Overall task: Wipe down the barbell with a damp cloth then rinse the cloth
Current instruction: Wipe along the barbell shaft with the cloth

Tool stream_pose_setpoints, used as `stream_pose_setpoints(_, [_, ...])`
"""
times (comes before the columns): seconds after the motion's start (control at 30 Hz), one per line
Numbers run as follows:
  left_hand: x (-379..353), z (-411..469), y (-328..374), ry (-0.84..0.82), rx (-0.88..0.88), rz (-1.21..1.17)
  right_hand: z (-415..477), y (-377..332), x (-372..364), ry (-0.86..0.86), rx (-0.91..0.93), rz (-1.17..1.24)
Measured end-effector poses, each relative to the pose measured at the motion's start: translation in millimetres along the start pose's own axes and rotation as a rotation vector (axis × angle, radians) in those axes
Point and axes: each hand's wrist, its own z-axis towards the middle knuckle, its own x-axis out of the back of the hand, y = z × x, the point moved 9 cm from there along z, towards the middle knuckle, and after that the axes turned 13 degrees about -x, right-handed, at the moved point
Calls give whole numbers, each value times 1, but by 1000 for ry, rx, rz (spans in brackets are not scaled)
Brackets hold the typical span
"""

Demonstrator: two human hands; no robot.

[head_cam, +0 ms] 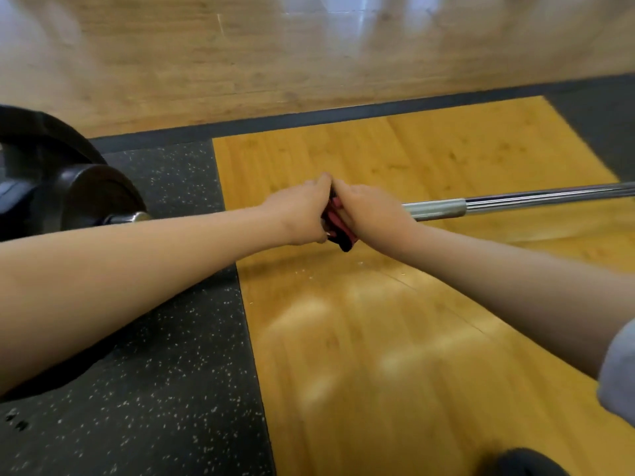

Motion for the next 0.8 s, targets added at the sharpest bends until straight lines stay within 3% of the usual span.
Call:
stream_pose_setpoints(0.17, [-1, -2, 6, 56, -61, 181, -19, 106, 18, 5, -175, 47])
stream_pose_setpoints(0.33, [-14, -25, -18, -18, -20, 298, -29, 176, 25, 100, -284, 105])
stream_pose_setpoints(0.43, [-14, -15, -12, 66, 7, 356, -27, 147, 20, 200, -234, 159])
stream_pose_setpoints(0.63, [-13, -8, -5, 215, 127, 401, -15, 9, 11, 408, 67, 204])
stream_pose_setpoints(0.7, [-7, -12, -5, 263, 179, 393, -11, -5, 12, 424, 69, 197])
stream_pose_setpoints(0.8, [-8, -9, 3, 311, 116, 413, -12, 5, 14, 476, 159, 131])
